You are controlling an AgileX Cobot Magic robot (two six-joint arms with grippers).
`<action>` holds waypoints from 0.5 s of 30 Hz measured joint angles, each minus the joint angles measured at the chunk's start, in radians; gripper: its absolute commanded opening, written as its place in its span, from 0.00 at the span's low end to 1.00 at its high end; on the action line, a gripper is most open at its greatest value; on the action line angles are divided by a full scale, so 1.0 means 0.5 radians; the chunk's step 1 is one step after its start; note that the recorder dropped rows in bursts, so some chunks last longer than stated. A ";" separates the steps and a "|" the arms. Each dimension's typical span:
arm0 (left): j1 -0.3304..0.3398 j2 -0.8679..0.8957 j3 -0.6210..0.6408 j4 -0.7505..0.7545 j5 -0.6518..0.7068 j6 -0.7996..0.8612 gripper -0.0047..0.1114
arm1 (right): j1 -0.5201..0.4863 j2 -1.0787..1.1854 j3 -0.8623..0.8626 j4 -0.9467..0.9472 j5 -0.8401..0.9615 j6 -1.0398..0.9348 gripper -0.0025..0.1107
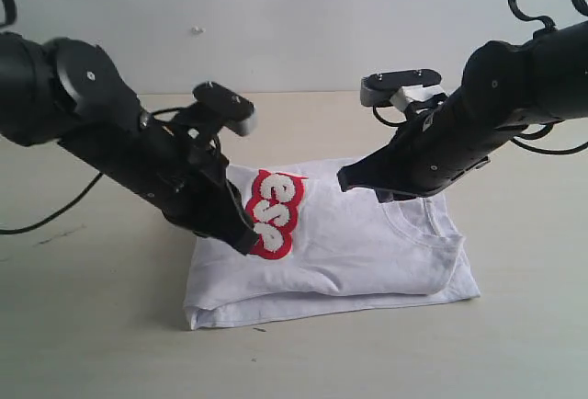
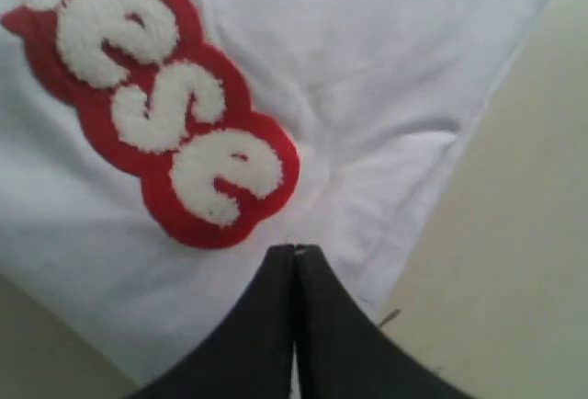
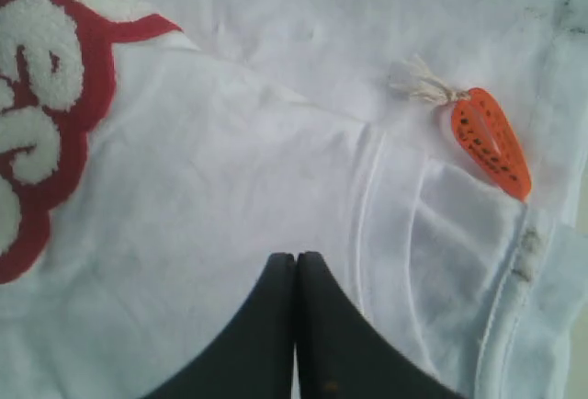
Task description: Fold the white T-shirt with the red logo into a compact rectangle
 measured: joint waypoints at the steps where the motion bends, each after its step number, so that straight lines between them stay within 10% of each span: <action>1: 0.000 0.055 0.000 -0.003 -0.005 0.005 0.04 | 0.000 0.003 0.000 0.000 -0.012 0.004 0.02; 15: 0.026 0.294 -0.003 0.558 0.122 -0.593 0.04 | 0.000 -0.371 0.000 0.000 0.068 -0.045 0.02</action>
